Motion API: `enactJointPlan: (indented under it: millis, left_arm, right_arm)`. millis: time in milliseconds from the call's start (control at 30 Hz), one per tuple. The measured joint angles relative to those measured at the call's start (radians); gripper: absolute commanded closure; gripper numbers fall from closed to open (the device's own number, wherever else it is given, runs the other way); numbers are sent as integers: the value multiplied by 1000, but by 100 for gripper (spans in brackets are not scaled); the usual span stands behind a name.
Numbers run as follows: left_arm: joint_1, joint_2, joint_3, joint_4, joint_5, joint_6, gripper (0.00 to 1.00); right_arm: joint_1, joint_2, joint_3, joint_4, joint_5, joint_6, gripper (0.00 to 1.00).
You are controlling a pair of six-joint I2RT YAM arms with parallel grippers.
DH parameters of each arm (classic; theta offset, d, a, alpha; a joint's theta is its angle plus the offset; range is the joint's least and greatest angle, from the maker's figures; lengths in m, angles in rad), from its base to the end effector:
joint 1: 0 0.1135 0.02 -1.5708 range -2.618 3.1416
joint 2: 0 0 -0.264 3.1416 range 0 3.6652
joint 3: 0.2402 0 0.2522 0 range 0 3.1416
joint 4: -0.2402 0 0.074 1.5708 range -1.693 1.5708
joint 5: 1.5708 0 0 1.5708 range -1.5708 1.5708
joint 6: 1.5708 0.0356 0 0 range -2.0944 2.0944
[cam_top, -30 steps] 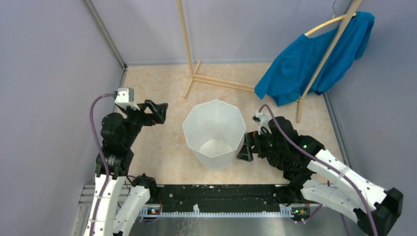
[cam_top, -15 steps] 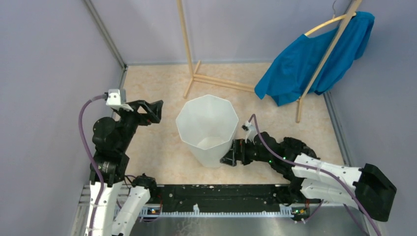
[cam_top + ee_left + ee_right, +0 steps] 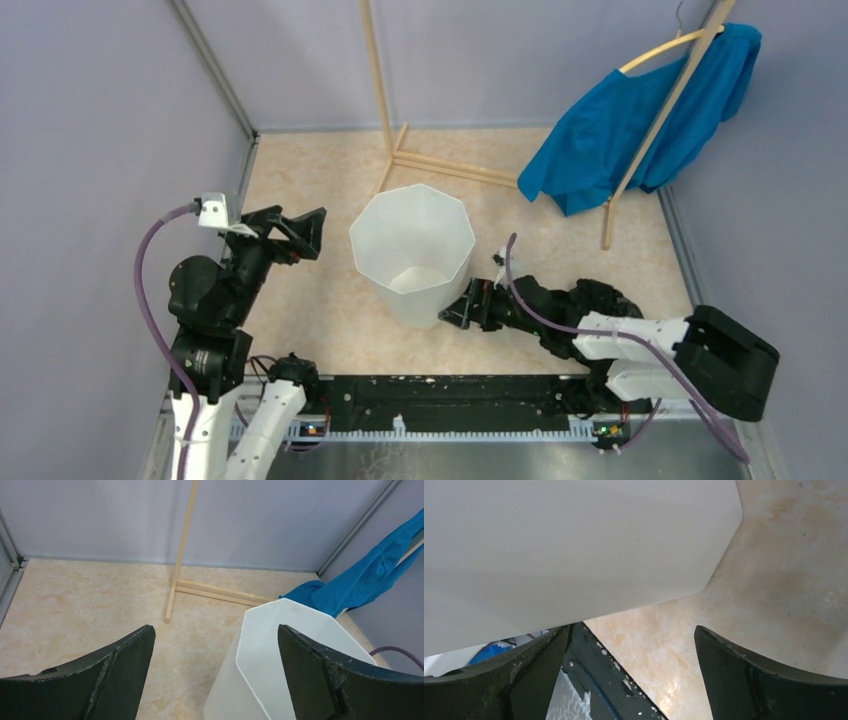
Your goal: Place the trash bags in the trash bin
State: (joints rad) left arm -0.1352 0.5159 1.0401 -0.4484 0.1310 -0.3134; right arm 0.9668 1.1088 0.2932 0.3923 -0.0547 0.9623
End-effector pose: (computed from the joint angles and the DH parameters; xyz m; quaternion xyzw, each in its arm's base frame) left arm 0.0800 -0.0156 0.4266 -0.0125 0.6799 -0.2062 0.7036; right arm 0.1198 0.1771 0.1676 -0.0167 0.8395 0.4590 0.2903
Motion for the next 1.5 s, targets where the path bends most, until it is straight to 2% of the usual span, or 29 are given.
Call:
enactJointPlan:
  millis: [233,500,667,900,1067,1300,1433,1500]
  left_arm:
    - [0,3,22,-14,18,-5,1]
    - [0,-20,58,-41,63,-26,1]
    - [0,-20,104,-104,63,-26,1]
    - [0,-26,119,-129,62,-26,1]
    - [0,-19,109,-127,64,-26,1]
    - [0,-12,47,-63,83,-34,1]
    - [0,18,26,-42,102,-37,1]
    - [0,34,24,-25,109,-37,1]
  right_arm:
    - [0,256,77,159,-2,-2,1]
    - [-2,613,476,253,31,-132,1]
    - [-20,789,639,267,29,-198,1]
    - [-74,824,710,133,-19,-280,1]
    - [-109,697,646,-45,-24,-353,1]
    - [-106,198,429,-352,24,-441,1]
    - [-106,-74,401,-631,153,-452,1]
    - [-106,-204,407,-794,262,-401,1]
